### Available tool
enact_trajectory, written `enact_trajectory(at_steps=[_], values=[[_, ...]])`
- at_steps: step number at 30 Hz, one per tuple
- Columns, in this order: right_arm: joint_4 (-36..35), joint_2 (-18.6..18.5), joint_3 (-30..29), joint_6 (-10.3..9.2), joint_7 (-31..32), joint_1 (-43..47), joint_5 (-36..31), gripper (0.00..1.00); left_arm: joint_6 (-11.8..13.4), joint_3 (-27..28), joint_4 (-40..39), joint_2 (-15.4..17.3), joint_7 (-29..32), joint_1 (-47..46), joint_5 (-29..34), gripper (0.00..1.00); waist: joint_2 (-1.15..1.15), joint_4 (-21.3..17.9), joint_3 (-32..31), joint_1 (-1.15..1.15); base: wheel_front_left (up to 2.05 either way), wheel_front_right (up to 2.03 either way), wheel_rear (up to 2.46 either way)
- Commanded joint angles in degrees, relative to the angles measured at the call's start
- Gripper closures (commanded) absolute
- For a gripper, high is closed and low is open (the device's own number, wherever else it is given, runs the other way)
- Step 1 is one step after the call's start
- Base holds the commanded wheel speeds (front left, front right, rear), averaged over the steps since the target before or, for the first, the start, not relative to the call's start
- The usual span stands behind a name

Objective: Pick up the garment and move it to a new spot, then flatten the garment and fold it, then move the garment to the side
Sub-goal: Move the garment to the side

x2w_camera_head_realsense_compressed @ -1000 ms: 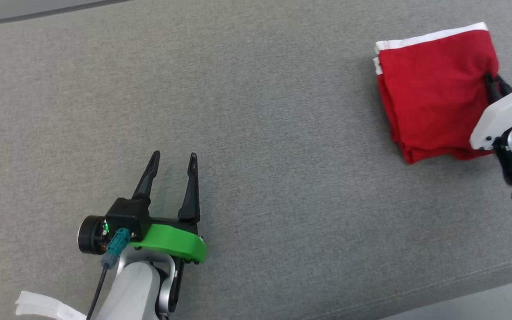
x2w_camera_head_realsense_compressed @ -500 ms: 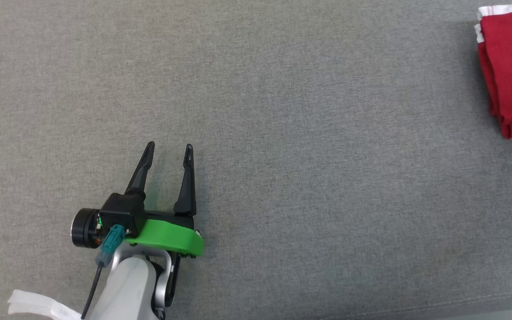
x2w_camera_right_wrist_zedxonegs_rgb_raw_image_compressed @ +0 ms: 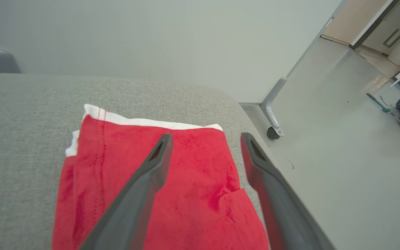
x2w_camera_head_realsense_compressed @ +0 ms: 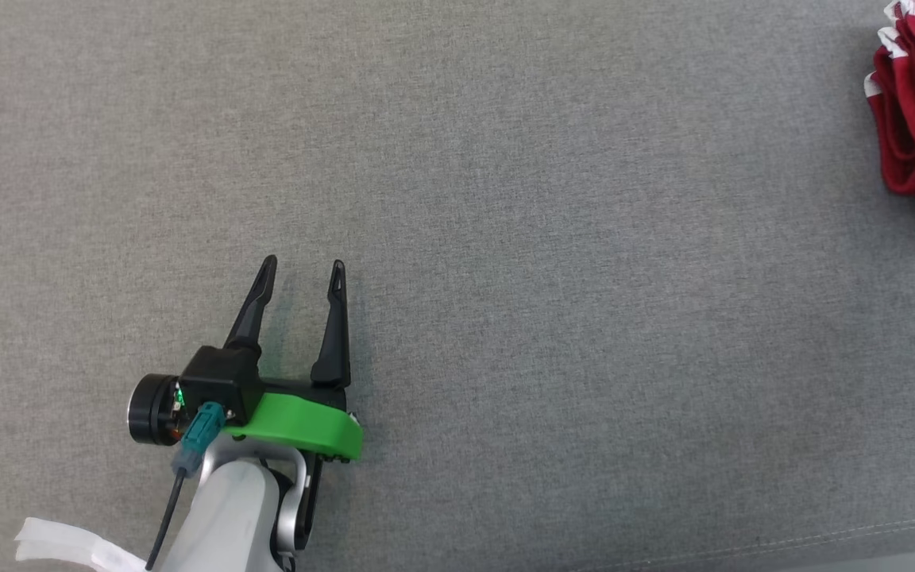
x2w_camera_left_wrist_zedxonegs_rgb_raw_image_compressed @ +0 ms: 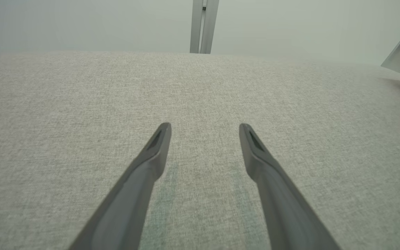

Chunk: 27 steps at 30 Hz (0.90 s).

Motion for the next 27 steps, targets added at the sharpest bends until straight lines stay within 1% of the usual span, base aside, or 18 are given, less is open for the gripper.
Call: enact_trajectory(at_steps=[1,3,8,12,14,17,20,22,27], values=[[-0.5,1.2,0.4,-0.08,-0.7,-0.4,-0.4,0.00,0.2,0.3,0.4,0.0,0.0,-0.5,-0.7,0.00,0.00,-0.5,-1.4,0.00,0.00,0.00,0.00],[-0.9,2.7,1.0,-0.08,-1.3,-0.3,-0.1,0.00,0.2,0.6,0.6,-0.1,0.0,-0.5,-1.0,0.00,0.00,-0.7,-2.5,0.00,0.00,0.00,0.00],[-2.4,6.3,5.2,-0.08,-2.4,1.2,1.4,0.00,0.3,2.0,2.2,-0.5,0.0,-0.5,-2.1,0.00,0.00,-0.9,-6.7,0.00,0.00,0.00,0.00],[-4.2,9.6,8.5,-0.08,-3.2,3.2,5.3,0.00,0.4,3.4,3.9,-0.7,0.0,0.3,-2.6,0.00,0.00,-0.8,-10.3,0.00,0.00,0.00,0.00],[-5.9,11.9,11.2,-0.07,-3.5,5.0,7.5,0.00,0.5,4.2,4.9,-0.8,0.0,1.1,-3.0,0.00,0.00,-0.6,-12.3,0.00,0.00,0.00,0.00],[-9.8,13.7,14.7,-0.08,-3.9,9.4,10.1,0.00,0.6,5.5,6.3,-1.0,0.0,2.3,-3.4,0.00,0.00,-0.1,-15.3,0.00,0.00,0.00,0.00],[-14.4,15.2,16.7,-0.08,-4.1,14.4,11.8,0.00,0.4,6.2,6.8,-1.1,0.0,3.7,-3.6,0.00,0.00,0.6,-17.6,0.00,0.00,0.00,0.00],[-17.4,15.9,17.0,-0.07,-4.1,18.0,12.0,0.00,0.4,6.6,7.0,-1.1,0.0,4.6,-3.7,0.00,0.00,1.1,-18.8,0.00,0.00,0.00,0.00],[-27.7,19.4,15.3,-0.07,-4.1,29.4,13.3,0.00,0.0,7.4,6.4,-1.2,0.0,7.6,-3.2,0.00,0.00,2.8,-21.4,0.00,0.00,0.00,0.00]])
